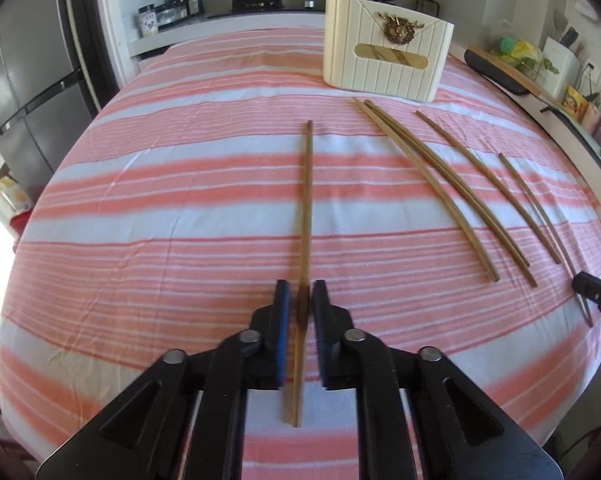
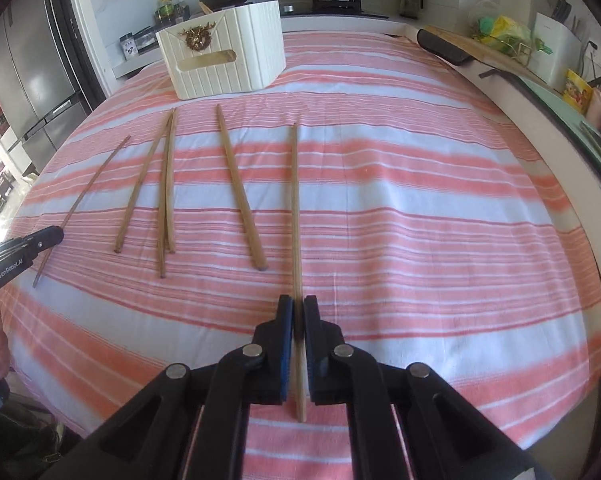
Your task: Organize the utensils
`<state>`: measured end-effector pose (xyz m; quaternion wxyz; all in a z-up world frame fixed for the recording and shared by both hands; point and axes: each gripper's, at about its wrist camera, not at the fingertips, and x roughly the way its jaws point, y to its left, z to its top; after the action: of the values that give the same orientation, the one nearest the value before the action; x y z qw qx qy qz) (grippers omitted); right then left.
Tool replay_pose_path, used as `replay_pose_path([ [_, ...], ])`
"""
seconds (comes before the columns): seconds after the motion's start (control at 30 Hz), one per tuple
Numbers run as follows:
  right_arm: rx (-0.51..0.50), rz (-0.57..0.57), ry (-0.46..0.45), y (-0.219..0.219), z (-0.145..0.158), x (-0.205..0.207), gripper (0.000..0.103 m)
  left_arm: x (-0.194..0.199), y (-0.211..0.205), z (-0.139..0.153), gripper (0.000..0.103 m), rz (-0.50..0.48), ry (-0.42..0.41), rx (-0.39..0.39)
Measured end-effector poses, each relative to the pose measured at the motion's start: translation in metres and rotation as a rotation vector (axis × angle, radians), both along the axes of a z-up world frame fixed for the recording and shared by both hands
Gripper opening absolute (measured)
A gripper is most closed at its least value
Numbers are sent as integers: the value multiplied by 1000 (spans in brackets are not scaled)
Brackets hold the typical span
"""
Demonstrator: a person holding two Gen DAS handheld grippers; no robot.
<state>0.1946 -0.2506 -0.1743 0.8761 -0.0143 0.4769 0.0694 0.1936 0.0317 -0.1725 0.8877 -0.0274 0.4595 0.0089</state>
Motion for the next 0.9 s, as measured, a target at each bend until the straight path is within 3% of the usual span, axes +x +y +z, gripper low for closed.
replay_pose_path([
  [0.03,-5,-3,-13,-2,0,-2,13,-2,0,1,69,4,-2,-2],
  [0.07,-9,-3,-32,-2,-1,-4,31,-2,-1,2,77,11,-13,7],
  [0.1,-14,-6,-53,-2,-1,-4,41,-1,-3,2,80,15,-26,26],
  [0.13,-19,-15,-69,-3,-1,-5,53,1,-5,0,79,12,-23,44],
  [0.4,-32,15,-94,-3,-6,-5,52,8,-6,-9,88,7,-16,66],
  [0.9,-61,9,-143,1,-10,-13,54,7,-6,-11,91,13,-21,65],
])
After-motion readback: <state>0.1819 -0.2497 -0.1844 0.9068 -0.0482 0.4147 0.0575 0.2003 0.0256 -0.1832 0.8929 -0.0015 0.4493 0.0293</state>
